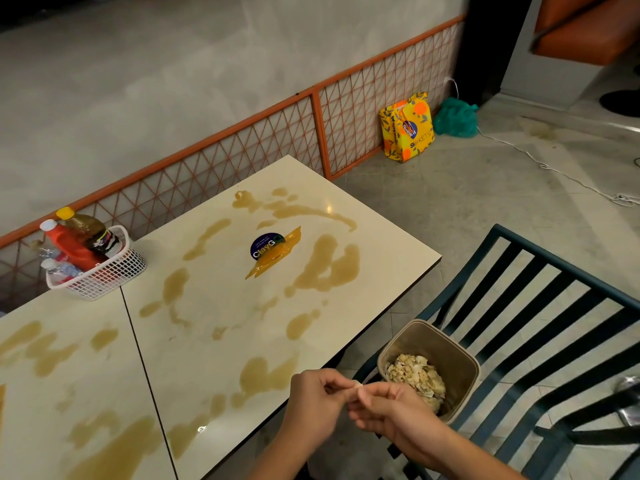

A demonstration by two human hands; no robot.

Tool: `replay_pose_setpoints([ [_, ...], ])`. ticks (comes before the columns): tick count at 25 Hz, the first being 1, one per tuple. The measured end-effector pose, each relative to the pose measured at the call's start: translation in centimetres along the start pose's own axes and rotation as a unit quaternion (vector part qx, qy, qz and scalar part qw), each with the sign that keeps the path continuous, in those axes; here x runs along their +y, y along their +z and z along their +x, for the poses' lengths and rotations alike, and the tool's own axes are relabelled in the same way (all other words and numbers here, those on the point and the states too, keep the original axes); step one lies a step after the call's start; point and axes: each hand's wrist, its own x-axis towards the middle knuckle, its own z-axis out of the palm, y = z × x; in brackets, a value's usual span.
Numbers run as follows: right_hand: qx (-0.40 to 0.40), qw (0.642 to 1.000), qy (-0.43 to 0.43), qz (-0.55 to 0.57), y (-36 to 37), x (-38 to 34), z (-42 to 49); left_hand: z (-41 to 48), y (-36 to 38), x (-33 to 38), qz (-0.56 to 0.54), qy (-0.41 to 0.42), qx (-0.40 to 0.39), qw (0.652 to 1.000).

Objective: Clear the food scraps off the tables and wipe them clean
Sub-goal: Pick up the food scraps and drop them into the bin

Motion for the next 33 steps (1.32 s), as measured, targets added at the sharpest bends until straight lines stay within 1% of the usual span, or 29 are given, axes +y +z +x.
replay_pose_setpoints([
  [3, 0.019, 1.000, -0.008, 0.005, 0.3, 0.5, 0.5, -0.2, 0.1, 0.1, 0.019, 0.021, 0.002, 1.000],
  [6, 0.035, 0.998, 0.001, 0.051, 0.7, 1.1, 0.8, -0.2, 0.3, -0.4, 0.037, 0.041, -0.004, 0.998],
  [12, 0.008, 0.993, 0.012, 0.114, 0.9, 1.3, 0.7, -0.6, 0.6, -0.6, 0.061, 0.023, -0.116, 0.991],
  [14, 0.008, 0.994, 0.014, 0.104, 1.0, 1.7, 1.0, -0.6, 0.8, -0.8, 0.077, 0.026, -0.141, 0.987],
  [17, 0.038, 0.998, 0.021, 0.053, 0.9, 2.1, 1.4, -0.9, 1.0, -1.1, 0.101, 0.010, -0.169, 0.980],
  [20, 0.134, 0.991, 0.015, 0.005, -1.2, 1.6, 2.0, -1.4, 0.4, -1.9, 0.106, -0.019, -0.133, 0.985],
  [23, 0.220, 0.974, 0.048, -0.025, -5.4, 1.7, 2.7, -1.5, -1.2, -3.4, 0.057, -0.058, -0.096, 0.992],
  [25, 0.272, 0.959, 0.071, -0.020, -7.9, 2.2, 3.1, -1.7, -2.7, -4.6, 0.028, -0.089, -0.066, 0.993],
  [29, 0.341, 0.935, 0.074, 0.067, -12.2, 3.0, 3.9, -2.2, -5.2, -6.5, -0.026, -0.132, -0.017, 0.991],
  [33, 0.393, 0.907, 0.077, 0.128, -15.0, 2.2, 4.4, -3.4, -6.3, -7.1, -0.043, -0.172, 0.017, 0.984],
])
